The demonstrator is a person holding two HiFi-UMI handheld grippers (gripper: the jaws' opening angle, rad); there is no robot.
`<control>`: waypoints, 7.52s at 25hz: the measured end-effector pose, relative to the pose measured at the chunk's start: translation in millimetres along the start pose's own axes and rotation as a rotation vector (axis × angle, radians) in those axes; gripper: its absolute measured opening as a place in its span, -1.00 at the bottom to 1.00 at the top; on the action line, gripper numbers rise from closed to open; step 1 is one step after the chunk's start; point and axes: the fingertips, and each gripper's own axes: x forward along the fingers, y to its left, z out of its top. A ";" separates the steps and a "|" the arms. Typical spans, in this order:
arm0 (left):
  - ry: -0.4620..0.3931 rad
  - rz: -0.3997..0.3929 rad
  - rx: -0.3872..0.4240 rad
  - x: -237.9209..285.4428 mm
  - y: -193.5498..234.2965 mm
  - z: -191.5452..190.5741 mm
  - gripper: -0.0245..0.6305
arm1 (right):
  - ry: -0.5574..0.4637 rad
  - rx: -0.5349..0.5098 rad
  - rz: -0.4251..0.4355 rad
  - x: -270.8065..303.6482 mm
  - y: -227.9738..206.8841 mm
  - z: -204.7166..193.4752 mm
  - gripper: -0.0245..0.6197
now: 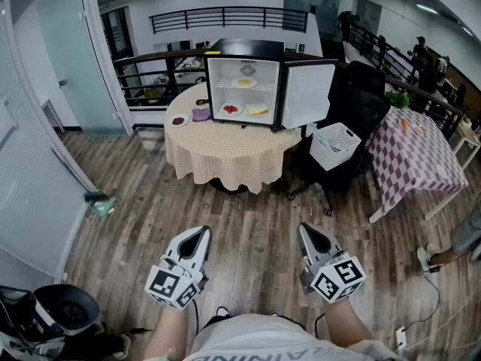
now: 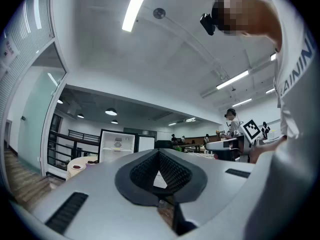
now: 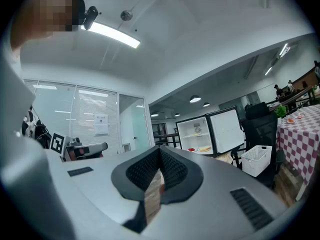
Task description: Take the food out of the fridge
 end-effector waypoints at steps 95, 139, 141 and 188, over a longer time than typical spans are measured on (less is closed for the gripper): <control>0.087 -0.312 -0.033 356.3 400.9 -57.9 -0.91 | 0.065 0.124 -0.206 521.5 -152.6 -16.8 -0.87; 0.280 -0.216 -0.159 423.7 403.2 -138.9 -0.91 | -0.100 1.225 -0.316 700.7 -349.1 -32.4 -0.56; 0.280 -0.213 -0.158 422.6 404.9 -137.6 -0.91 | -0.095 1.243 -0.324 705.3 -350.6 -33.3 -0.56; 0.293 -0.246 -0.173 421.5 391.2 -147.2 -0.91 | 0.037 1.253 -0.139 579.9 -268.5 -105.0 -0.82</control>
